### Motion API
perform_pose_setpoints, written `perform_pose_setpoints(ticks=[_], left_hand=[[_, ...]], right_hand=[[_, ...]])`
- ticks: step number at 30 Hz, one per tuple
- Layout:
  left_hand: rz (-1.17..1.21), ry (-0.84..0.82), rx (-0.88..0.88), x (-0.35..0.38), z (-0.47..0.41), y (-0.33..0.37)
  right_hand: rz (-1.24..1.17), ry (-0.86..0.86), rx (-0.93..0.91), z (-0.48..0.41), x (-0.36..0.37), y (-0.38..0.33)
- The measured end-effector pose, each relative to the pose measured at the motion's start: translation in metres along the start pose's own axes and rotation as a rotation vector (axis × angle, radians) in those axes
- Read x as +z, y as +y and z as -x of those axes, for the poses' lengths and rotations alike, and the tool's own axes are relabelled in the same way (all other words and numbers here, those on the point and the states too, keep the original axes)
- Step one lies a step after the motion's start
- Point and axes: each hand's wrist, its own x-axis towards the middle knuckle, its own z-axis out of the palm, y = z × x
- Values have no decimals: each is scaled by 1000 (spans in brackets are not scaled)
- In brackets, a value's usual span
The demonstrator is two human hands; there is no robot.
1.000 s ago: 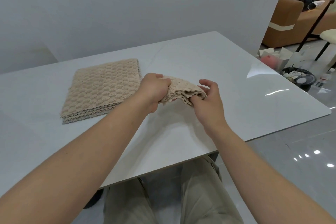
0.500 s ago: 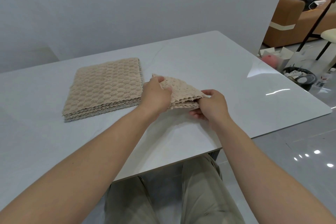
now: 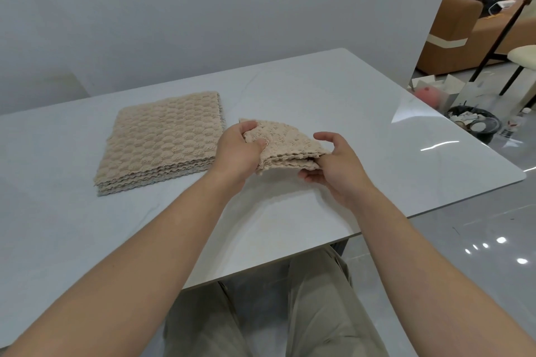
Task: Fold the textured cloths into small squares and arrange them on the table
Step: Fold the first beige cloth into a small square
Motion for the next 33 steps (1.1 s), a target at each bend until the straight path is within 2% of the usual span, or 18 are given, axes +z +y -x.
perform_pose_setpoints(ticks=[7,10,12,18,21,23,25,33], left_hand=[[-8,-100,114,-8,5,-7],[6,-138,164,-11,3,-11],[-3,-163,197,-11,3,-12],[-174,-185,297,-7,1,-15],[-251,-162,286,-3,-4,-20],[-310,-154,266,2,-8,-24],[-354,-146,250,8,-11,-29],[-470,-151,257,38,-41,-33]], right_hand=[[-456,-476,139,10,-25,3],[-477,-448,204,6,-26,0],[-373,-350,192,1,-23,-3],[-6,-199,-22,-14,-11,-5],[161,-121,-148,-21,-9,-3],[353,-82,-237,-24,-10,-3],[520,-70,-274,-28,-12,-2],[870,-81,-357,-76,-24,-1]])
